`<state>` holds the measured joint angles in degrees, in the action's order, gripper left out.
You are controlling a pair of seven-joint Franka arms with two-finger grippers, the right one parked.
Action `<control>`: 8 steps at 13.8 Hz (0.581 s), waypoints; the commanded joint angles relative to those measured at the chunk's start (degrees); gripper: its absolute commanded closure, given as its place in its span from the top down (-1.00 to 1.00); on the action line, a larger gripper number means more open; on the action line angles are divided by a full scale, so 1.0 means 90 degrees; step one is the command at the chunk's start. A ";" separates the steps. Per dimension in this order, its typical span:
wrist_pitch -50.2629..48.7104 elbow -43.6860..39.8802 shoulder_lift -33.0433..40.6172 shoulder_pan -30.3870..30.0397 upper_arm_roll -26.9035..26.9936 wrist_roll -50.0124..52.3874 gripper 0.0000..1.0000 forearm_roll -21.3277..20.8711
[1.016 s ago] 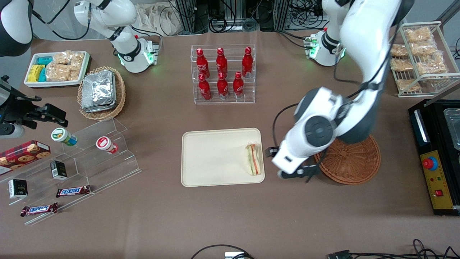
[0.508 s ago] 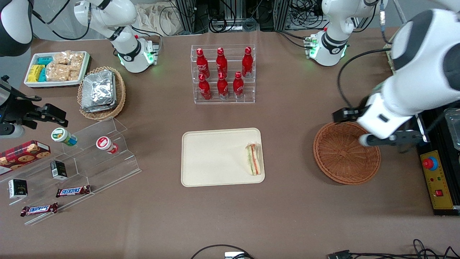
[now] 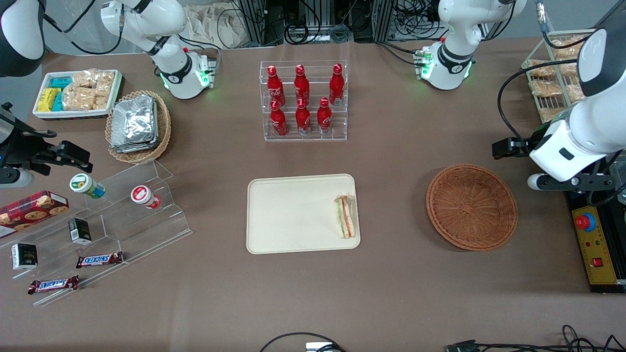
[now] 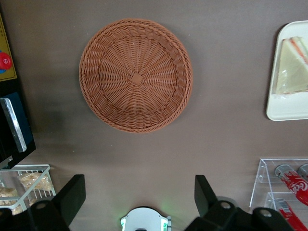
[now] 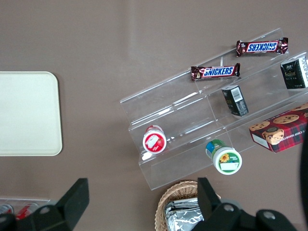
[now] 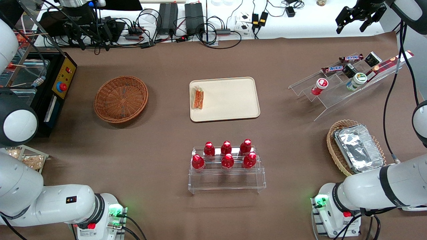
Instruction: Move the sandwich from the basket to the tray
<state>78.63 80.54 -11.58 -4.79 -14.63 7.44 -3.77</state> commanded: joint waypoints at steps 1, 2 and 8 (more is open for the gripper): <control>0.0869 0.1525 0.1050 -0.0151 -0.0064 -0.0260 1.00 -0.0059; 0.1066 0.1819 0.1236 -0.0258 -0.0054 -0.0348 1.00 -0.0059; 0.1205 0.1920 0.1306 -0.0366 -0.0073 -0.0387 1.00 -0.0030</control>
<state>88.44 96.03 -1.41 -7.32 -14.68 4.82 -3.83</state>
